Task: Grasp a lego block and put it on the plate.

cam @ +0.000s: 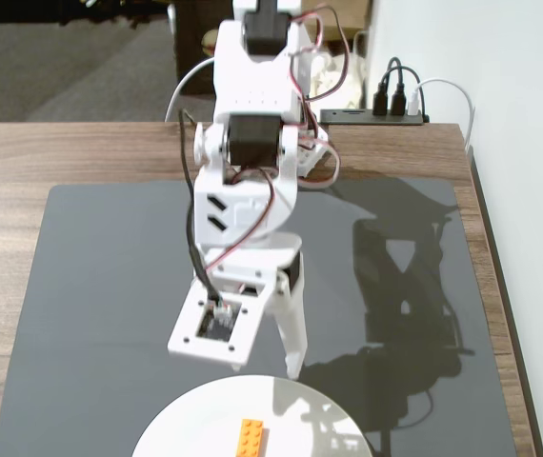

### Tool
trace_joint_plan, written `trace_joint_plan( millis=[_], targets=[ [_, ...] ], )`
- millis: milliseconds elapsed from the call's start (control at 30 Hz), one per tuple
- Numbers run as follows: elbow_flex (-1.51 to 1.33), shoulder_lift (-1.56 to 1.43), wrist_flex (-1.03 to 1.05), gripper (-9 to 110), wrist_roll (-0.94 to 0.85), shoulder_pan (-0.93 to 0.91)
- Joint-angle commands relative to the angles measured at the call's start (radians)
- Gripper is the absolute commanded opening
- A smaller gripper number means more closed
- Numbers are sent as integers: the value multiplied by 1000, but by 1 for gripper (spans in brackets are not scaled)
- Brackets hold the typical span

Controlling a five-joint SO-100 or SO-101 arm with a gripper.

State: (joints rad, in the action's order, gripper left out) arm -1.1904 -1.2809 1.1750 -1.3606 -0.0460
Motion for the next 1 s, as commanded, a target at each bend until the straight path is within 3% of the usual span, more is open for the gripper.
trace_joint_plan(
  millis=[0, 267, 433, 967],
  targets=[
    [-51, -106, 12, 22, 3, 9],
    [-273, -313, 37, 20, 8, 17],
    [-394, -405, 17, 1, 58, 25],
    [-834, -762, 3, 1, 78, -21]
  ],
)
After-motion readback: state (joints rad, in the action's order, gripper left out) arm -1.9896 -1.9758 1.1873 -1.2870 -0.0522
